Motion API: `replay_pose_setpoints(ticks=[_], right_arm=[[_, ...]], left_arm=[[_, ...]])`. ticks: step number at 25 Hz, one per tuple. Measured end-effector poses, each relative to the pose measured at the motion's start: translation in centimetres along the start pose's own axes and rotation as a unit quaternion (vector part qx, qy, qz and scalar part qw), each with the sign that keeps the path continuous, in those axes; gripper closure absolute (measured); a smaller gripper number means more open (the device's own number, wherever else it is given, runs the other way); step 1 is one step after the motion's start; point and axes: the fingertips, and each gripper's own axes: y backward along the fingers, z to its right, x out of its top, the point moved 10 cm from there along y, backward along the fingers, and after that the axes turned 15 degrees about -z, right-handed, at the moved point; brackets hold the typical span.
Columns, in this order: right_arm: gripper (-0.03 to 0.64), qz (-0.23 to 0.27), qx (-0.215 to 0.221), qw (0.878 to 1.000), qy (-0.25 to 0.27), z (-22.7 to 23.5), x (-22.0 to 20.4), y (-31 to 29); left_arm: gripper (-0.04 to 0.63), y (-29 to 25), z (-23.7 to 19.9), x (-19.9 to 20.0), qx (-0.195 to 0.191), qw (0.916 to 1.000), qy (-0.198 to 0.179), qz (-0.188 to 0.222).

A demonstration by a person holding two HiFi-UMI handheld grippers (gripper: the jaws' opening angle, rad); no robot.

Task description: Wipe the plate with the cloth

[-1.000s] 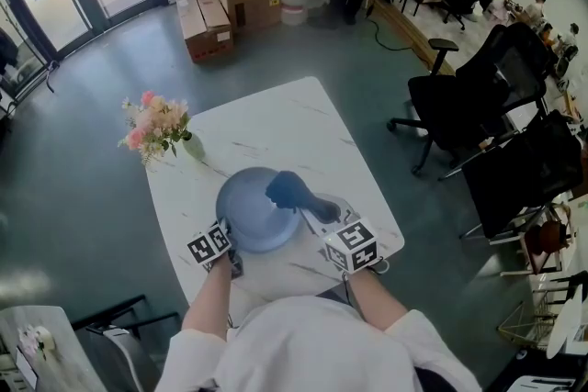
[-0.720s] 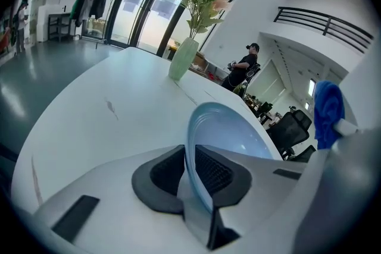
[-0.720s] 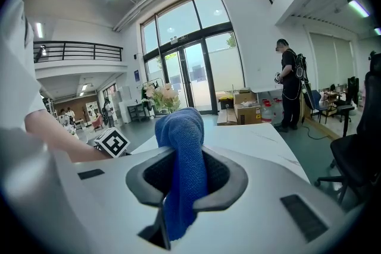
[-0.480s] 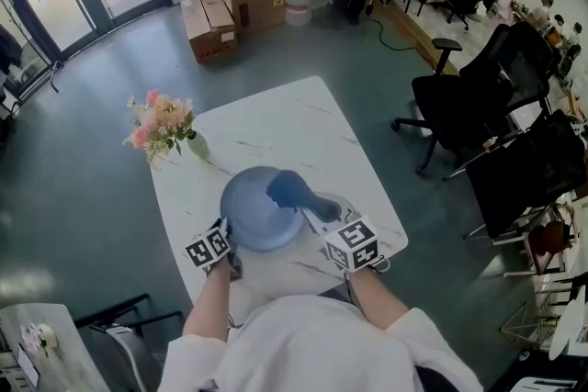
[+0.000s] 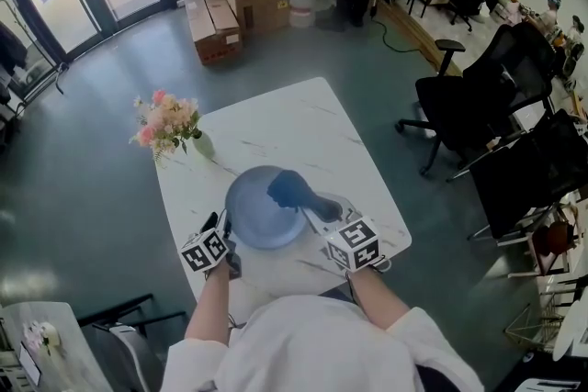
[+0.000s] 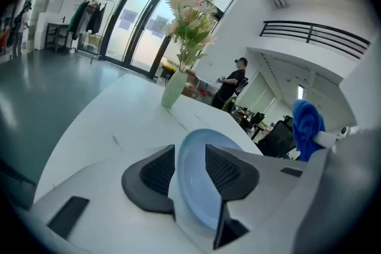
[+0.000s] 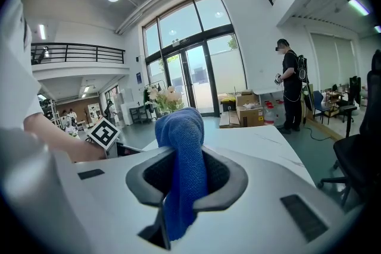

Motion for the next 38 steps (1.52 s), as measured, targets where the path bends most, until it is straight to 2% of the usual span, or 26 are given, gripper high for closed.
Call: replay_pose_setpoints(ticks=[5, 13, 18, 22, 31, 38], right_arm=[[0.525, 0.002, -0.004, 1.0, -0.002, -0.2, -0.1, 0.2], [0.525, 0.005, -0.005, 1.0, -0.005, -0.9, -0.5, 0.4], [0.523, 0.007, -0.006, 1.0, -0.007, -1.4, -0.7, 0.5], [0.524, 0.009, -0.006, 1.0, -0.008, -1.8, -0.7, 0.6], [0.524, 0.011, -0.01, 1.0, -0.014, -3.0, -1.3, 0.9], [0.525, 0.014, -0.017, 1.0, -0.019, -4.0, -2.0, 1.0]], left_arm=[[0.437, 1.9, 2.2, 1.2, -0.012, 0.9966, -0.076, 0.028], [0.492, 5.8, 4.7, 2.5, -0.045, 0.9865, -0.125, 0.096], [0.518, 7.9, 6.3, 2.5, -0.043, 0.9746, -0.177, 0.13], [0.522, 8.8, 7.5, 2.2, -0.045, 0.9658, -0.216, 0.136], [0.548, 10.5, 8.4, 1.0, -0.062, 0.9568, -0.246, 0.142], [0.555, 11.3, 8.4, -0.2, -0.085, 0.9548, -0.251, 0.135]])
